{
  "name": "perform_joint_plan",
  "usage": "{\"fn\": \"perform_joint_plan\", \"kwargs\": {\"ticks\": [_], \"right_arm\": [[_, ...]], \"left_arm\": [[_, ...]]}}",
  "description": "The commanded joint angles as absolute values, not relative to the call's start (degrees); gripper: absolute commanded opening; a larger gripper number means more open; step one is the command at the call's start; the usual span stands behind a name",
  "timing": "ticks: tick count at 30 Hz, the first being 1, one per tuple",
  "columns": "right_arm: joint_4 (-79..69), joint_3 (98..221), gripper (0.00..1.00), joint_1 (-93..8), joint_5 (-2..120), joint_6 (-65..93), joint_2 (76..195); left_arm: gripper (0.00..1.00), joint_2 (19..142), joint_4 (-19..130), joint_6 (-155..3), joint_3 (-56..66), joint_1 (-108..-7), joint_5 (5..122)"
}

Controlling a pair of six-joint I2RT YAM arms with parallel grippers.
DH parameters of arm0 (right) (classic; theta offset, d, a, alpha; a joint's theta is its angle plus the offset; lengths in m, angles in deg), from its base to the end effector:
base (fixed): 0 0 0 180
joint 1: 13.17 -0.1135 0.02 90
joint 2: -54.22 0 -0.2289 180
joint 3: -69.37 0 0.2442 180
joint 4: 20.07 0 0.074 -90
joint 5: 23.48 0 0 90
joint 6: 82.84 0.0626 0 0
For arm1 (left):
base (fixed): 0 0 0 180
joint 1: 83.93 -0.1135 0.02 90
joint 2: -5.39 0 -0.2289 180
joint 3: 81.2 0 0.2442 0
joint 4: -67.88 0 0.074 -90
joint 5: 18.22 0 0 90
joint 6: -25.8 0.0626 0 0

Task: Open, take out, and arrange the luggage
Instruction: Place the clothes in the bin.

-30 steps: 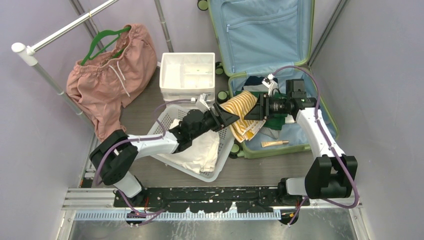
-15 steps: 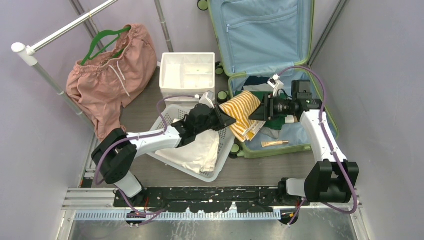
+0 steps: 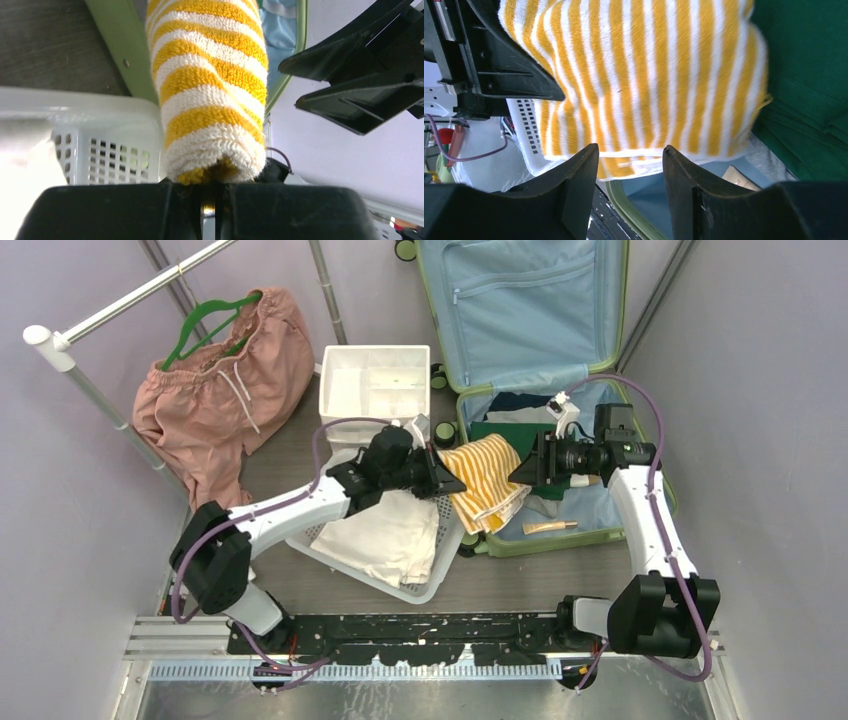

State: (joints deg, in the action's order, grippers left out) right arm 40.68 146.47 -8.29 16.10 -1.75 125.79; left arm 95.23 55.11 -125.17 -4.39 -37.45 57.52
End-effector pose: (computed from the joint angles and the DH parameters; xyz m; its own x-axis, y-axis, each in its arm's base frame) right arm 0.2588 0.0263 0.2607 -0.7490 -0.0351 -0.6616 -0.5060 0.6750 0.5371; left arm 0.2495 -0.2851 0.2287 -0.8935 -0.2898 -0.3432 0.1531 0.5218 -0.8392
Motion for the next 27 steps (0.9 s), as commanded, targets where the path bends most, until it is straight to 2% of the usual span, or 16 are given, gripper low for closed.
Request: {"fn": "perform_joint_plan", "kwargs": {"ticks": [1, 15, 22, 27], "right_arm": [[40.48, 147.16, 0.56, -7.18, 16.33, -3.17, 122.58], [39.95, 145.31, 0.57, -6.07, 17.27, -3.64, 121.01], [40.16, 145.12, 0.57, -5.79, 17.71, -4.04, 121.01], [40.13, 144.56, 0.58, -5.53, 17.98, -4.4, 120.47]], "left_arm": [[0.0, 89.45, 45.77, -125.4, -1.81, -40.94, 46.55], [0.0, 85.98, 12.2, -102.96, 3.6, -51.05, 30.9], [0.0, 92.96, -7.36, -84.94, 10.65, -53.22, 39.45], [0.0, 95.25, -11.93, -77.05, 14.42, -53.54, 48.82]]}}
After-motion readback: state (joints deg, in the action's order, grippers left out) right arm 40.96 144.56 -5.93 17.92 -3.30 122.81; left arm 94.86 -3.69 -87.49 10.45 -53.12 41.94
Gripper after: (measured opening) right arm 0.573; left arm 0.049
